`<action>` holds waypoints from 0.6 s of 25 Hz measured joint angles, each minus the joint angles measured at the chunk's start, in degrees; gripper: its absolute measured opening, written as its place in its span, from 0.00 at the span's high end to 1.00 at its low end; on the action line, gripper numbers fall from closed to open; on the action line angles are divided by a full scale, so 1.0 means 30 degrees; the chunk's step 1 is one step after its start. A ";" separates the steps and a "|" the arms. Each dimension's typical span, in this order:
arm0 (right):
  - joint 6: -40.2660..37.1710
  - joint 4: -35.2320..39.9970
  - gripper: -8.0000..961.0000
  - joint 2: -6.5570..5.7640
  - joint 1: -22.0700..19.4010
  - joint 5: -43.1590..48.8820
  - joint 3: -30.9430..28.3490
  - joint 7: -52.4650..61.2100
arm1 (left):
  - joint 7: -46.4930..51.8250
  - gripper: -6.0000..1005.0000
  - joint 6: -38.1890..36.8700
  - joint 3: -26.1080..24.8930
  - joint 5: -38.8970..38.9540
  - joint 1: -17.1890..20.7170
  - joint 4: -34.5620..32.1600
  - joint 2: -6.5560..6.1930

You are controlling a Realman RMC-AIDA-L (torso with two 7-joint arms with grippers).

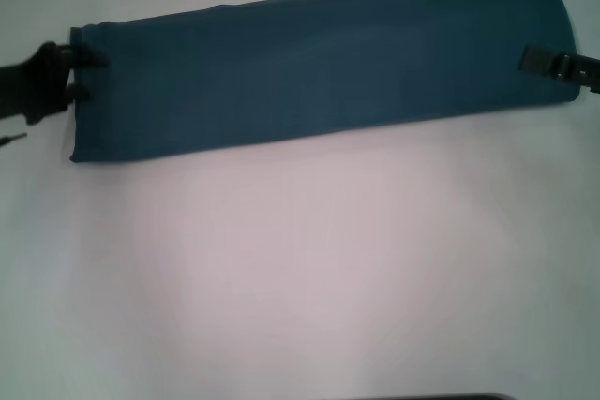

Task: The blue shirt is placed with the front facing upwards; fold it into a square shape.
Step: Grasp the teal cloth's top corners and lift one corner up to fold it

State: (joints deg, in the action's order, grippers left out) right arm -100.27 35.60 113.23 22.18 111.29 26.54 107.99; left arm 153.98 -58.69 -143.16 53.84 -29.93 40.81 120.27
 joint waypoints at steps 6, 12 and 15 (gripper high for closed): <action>0.0000 -0.0008 0.02 -0.0010 0.0001 -0.0007 -0.0001 0.0010 | -0.0086 0.42 -0.0197 0.0078 0.1258 -0.0176 0.0775 0.0156; 0.0036 -0.0028 0.02 -0.0014 0.0024 -0.0008 -0.0001 0.0006 | -0.0505 0.42 0.2299 0.0157 0.1268 -0.1524 -0.0692 0.0224; 0.0074 -0.0031 0.02 -0.0008 0.0029 0.0041 -0.0001 -0.0004 | -0.0930 0.42 0.3568 0.0190 0.1232 -0.2050 -0.1466 0.0220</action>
State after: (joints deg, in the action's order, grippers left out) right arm -100.05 35.50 113.21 22.27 111.41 26.54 107.98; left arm 151.19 -47.99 -142.59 57.53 -36.08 36.41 120.93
